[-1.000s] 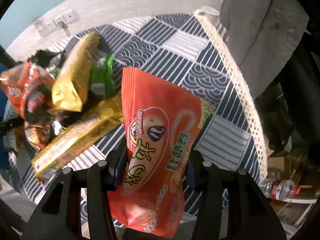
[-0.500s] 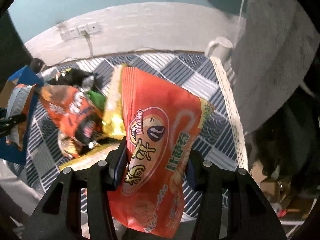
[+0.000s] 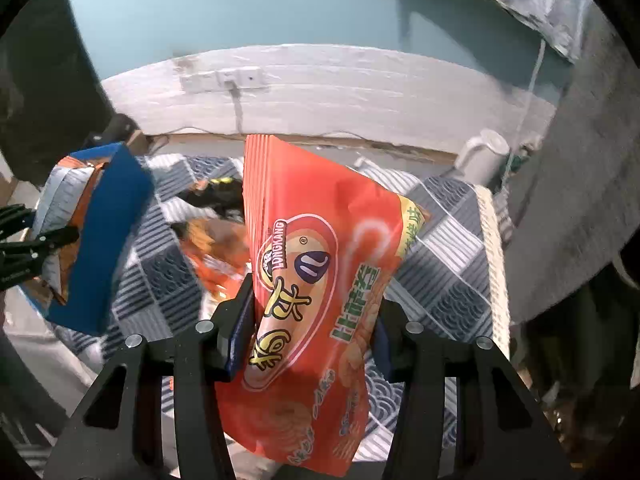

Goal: Organize snacks
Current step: 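Lift both held bags and carry them over the cardboard box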

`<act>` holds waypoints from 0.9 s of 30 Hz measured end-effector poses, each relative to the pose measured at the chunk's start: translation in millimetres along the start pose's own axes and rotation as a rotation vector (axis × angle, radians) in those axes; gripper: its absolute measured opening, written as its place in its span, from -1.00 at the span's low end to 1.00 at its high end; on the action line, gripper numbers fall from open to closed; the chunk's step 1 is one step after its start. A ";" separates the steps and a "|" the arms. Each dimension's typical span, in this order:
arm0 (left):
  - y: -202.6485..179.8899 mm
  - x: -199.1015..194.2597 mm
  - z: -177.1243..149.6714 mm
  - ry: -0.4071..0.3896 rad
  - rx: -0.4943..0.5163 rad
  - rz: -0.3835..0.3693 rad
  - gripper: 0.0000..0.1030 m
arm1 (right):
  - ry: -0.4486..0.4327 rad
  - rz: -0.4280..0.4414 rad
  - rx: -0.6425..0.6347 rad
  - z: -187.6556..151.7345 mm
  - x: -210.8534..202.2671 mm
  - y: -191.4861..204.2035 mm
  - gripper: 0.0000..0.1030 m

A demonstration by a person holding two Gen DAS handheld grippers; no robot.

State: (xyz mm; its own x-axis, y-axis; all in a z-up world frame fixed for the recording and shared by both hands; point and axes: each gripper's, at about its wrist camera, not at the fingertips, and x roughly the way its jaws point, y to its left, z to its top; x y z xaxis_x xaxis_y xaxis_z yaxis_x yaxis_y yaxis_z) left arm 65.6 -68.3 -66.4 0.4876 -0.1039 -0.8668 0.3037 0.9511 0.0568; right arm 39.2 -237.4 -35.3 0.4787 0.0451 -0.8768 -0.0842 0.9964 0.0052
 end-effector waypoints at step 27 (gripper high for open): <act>133.6 -27.1 -58.2 -0.031 -0.164 0.140 -0.25 | 0.019 0.225 -0.269 78.6 38.9 205.4 -0.05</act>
State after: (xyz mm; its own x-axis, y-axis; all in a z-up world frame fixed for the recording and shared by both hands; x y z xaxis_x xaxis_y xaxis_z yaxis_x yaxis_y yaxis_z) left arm 45.3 78.5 -64.1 0.5411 0.0259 -0.8405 0.0951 0.9912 0.0917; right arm 109.2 -25.3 -30.5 0.4059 0.2578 -0.8768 -0.4142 0.9071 0.0750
